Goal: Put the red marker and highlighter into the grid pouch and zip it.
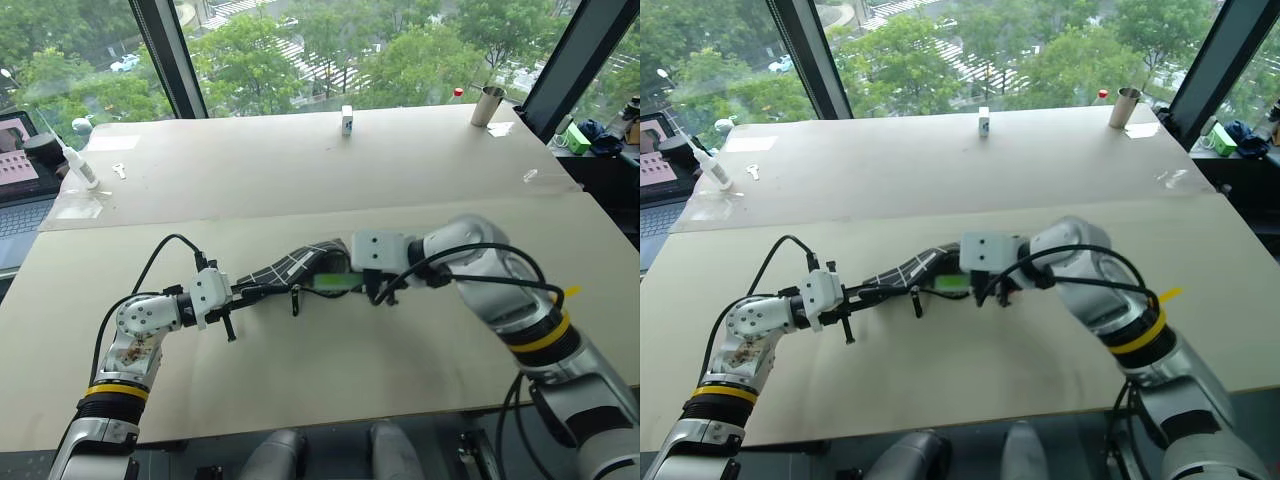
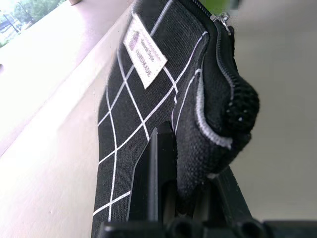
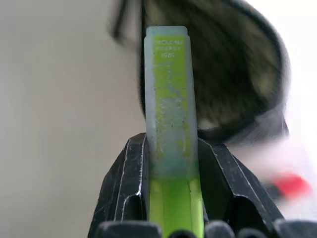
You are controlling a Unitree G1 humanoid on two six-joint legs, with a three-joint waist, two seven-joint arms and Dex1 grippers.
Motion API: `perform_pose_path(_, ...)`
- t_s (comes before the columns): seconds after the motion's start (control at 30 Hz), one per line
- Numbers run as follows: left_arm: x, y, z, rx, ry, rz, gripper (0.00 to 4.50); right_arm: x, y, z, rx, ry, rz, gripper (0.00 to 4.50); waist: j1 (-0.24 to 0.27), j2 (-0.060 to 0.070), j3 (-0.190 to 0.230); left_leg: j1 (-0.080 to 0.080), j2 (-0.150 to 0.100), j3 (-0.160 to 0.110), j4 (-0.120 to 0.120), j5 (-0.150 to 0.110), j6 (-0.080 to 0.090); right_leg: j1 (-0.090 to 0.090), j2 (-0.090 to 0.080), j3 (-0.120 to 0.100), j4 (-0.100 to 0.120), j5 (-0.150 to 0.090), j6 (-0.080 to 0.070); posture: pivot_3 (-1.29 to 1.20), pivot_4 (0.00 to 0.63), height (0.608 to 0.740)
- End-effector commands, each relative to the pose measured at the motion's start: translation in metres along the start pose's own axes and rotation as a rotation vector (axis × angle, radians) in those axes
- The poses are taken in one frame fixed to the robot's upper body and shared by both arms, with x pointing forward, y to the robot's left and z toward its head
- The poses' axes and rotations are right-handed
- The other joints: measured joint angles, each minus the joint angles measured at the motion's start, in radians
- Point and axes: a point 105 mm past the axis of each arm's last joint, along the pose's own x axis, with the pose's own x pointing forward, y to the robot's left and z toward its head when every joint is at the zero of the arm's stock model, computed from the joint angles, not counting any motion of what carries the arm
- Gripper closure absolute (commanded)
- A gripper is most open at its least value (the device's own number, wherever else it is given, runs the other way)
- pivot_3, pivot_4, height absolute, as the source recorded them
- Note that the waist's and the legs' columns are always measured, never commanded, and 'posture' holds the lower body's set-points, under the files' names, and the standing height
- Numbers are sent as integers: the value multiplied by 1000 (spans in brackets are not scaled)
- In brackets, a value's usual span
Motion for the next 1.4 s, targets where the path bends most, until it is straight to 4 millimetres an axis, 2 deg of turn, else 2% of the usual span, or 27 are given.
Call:
perform_pose_path(0.03,-1,1,6,29,-19,1,4500,-19,-11,13,33,-46,-63,3488,1,0,0,0,0,0,1,0,0,0,0,0,0,0,0,0,150,739)
perform_pose_path(0.2,-1,1,6,28,-21,-1,4500,-27,-15,17,67,-66,-75,3488,3,0,0,0,0,0,1,0,0,1,0,-1,0,0,0,0,150,739)
perform_pose_path(0.4,-1,0,7,27,-24,-3,4500,-21,-13,9,21,-17,-77,3488,1,0,0,0,0,0,1,0,0,0,0,-1,0,0,0,0,150,739)
perform_pose_path(0.63,-2,0,6,27,-19,-3,4500,-48,-19,-14,-69,110,-112,3488,4,0,0,0,-1,0,1,0,0,0,-1,-1,0,0,0,0,150,739)
perform_pose_path(0.8,-1,0,7,29,-21,-6,4500,-52,-23,-18,-84,134,-122,3488,-1,0,0,0,2,1,1,-1,0,0,1,-1,0,0,0,0,150,739)
perform_pose_path(0.93,0,0,7,29,-25,-7,4500,-44,-27,-18,-91,143,-125,3488,0,0,0,0,2,1,1,-1,0,0,1,-1,0,0,0,0,150,739)
perform_pose_path(1.2,4,-5,6,32,-25,-27,4500,-26,-41,-3,-125,133,-134,3488,1,0,0,0,2,1,1,-1,0,0,1,-1,0,0,-1,0,150,739)
perform_pose_path(1.4,7,-7,5,32,-29,-33,4500,-10,-41,4,-170,136,-114,3488,1,0,0,0,2,1,1,-1,0,0,1,-1,0,0,-1,0,150,739)
